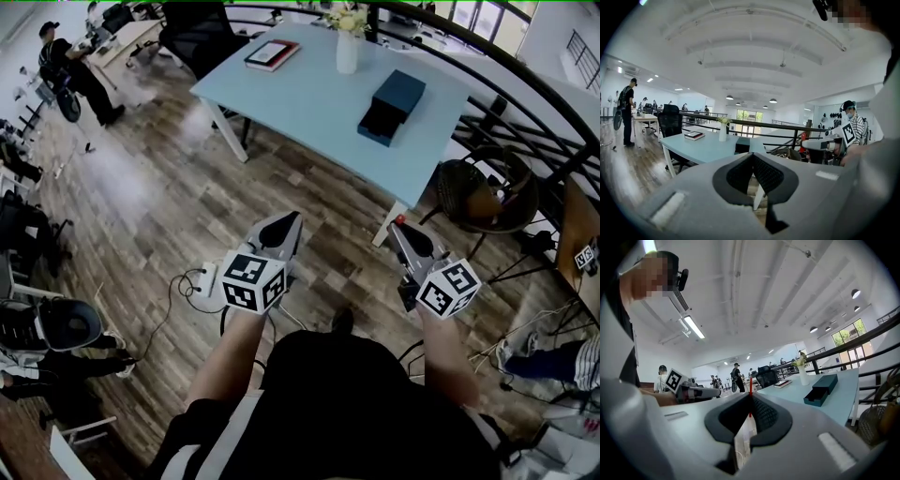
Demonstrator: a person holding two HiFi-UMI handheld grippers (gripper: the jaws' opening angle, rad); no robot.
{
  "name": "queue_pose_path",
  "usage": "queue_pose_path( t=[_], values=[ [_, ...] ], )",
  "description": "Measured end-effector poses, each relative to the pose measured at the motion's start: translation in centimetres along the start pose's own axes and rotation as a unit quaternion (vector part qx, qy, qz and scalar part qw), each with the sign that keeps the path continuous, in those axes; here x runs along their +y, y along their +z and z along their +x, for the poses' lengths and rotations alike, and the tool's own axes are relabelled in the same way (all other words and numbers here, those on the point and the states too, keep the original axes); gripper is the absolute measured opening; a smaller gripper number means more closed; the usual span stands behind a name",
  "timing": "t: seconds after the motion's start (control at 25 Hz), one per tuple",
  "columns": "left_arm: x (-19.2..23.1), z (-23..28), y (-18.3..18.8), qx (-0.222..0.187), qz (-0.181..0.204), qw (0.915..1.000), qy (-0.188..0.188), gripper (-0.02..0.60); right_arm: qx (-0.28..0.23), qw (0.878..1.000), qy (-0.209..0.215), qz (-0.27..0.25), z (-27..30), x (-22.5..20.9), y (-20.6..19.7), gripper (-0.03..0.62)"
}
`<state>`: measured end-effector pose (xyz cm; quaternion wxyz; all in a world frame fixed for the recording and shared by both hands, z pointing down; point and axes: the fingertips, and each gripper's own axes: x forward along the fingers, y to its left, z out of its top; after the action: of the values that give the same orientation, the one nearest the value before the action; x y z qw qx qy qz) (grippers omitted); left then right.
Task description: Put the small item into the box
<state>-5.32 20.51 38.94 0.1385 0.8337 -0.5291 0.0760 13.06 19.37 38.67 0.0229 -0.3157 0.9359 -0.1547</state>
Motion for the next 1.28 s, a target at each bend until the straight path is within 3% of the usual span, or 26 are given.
queue_pose_path(
  t=[0.48,0.72,1.0,1.28],
  values=[
    [2.5,4.5,1.8,-0.007,-0.001,0.9999,0.010,0.008,-0.001,1.000,0.000,0.007,2.6,-4.7,1.5,0.011],
    [5.5,9.9,3.3,-0.015,-0.006,0.9998,-0.015,0.008,0.014,1.000,-0.018,0.001,5.8,-8.6,1.9,0.012],
    [11.4,16.9,5.7,-0.012,-0.012,0.9992,-0.037,0.008,0.023,0.998,-0.054,0.004,12.3,-14.2,3.6,0.011],
    [19.6,22.5,7.3,-0.002,-0.024,0.9979,-0.061,0.008,0.043,0.997,-0.070,-0.003,21.9,-16.4,4.3,0.011]
  ],
)
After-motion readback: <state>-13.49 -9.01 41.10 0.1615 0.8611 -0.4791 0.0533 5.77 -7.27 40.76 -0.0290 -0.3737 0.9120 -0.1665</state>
